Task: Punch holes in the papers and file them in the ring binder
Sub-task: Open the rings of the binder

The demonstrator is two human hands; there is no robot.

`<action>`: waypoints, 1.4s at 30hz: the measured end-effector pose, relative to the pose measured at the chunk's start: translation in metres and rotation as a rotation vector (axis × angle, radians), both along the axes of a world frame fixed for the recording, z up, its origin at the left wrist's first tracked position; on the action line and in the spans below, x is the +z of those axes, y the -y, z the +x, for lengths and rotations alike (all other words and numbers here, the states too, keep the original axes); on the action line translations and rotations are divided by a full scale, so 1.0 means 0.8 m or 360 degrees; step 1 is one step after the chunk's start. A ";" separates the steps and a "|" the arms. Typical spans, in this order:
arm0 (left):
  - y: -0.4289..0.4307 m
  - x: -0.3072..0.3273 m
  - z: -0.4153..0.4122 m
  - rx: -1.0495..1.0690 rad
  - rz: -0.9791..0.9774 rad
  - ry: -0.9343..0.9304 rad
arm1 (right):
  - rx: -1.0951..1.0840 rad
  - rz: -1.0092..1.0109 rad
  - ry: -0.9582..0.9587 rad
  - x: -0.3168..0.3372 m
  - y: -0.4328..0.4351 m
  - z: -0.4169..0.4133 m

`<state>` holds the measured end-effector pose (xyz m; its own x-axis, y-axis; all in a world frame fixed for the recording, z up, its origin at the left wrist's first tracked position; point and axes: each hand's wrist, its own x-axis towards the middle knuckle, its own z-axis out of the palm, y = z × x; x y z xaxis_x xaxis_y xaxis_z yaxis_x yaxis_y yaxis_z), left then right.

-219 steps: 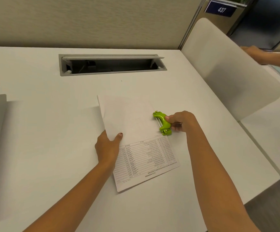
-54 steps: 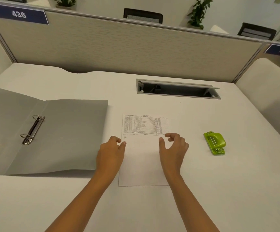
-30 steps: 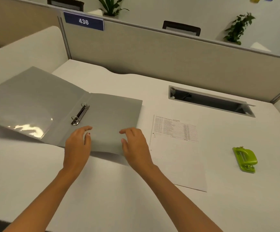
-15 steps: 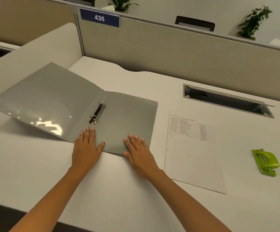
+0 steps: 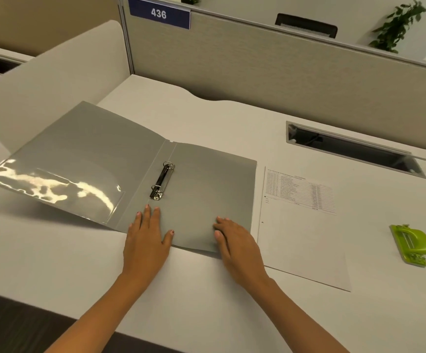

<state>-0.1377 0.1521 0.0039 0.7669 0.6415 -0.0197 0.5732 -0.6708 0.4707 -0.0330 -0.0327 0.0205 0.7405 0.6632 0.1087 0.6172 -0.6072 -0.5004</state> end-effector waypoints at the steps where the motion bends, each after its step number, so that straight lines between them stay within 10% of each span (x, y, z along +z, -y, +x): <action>1: -0.002 0.006 0.001 0.0036 -0.0074 0.0062 | -0.0043 0.0037 -0.0019 0.005 -0.004 0.001; 19: -0.118 0.040 0.066 0.0186 -0.0487 0.0741 | -0.0044 0.0572 -0.0681 0.029 -0.195 0.043; 42: -0.136 0.016 0.081 -0.0070 -0.0540 0.0676 | 0.0023 0.0173 -0.0657 -0.008 -0.222 0.080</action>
<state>-0.0729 0.2612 0.0163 0.7783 0.6203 0.0973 0.2605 -0.4600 0.8488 0.0311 0.1446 0.0137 0.7274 0.6747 -0.1253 0.3594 -0.5301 -0.7680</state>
